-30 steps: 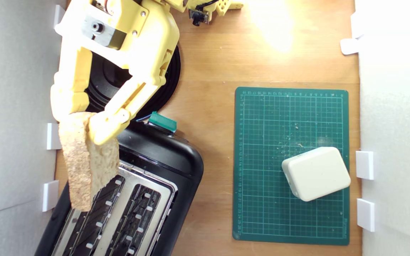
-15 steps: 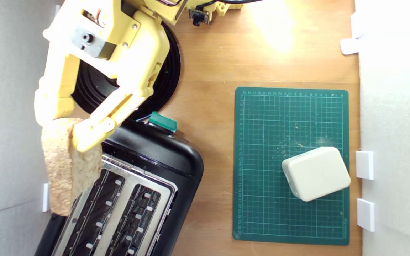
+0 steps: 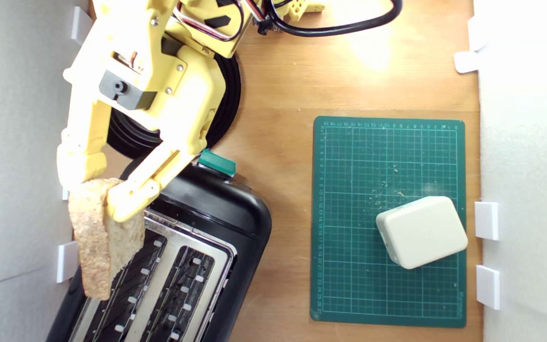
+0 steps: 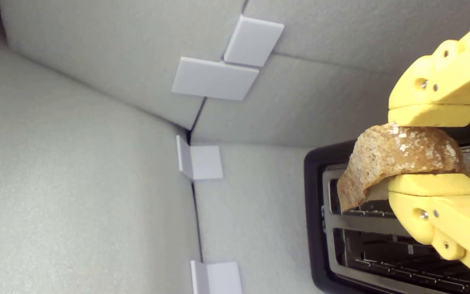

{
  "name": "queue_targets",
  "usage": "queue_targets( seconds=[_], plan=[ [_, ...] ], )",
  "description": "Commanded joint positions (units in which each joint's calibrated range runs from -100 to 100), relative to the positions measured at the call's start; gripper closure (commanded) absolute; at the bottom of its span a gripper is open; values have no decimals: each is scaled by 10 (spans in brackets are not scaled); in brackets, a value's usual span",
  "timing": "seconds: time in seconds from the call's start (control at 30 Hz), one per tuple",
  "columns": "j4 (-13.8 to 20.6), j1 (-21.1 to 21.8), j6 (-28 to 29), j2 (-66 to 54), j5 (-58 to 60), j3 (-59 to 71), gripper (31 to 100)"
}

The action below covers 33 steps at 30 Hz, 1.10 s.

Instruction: Pick bread and place in toaster

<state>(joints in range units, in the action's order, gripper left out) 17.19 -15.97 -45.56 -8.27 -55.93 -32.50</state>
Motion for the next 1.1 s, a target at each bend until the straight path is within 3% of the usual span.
queue_targets(
  seconds=[0.0,1.07],
  plan=[
    [8,7,-1,-6,25,-34,711],
    [9,6,-2,114,48,-34,711]
  ],
)
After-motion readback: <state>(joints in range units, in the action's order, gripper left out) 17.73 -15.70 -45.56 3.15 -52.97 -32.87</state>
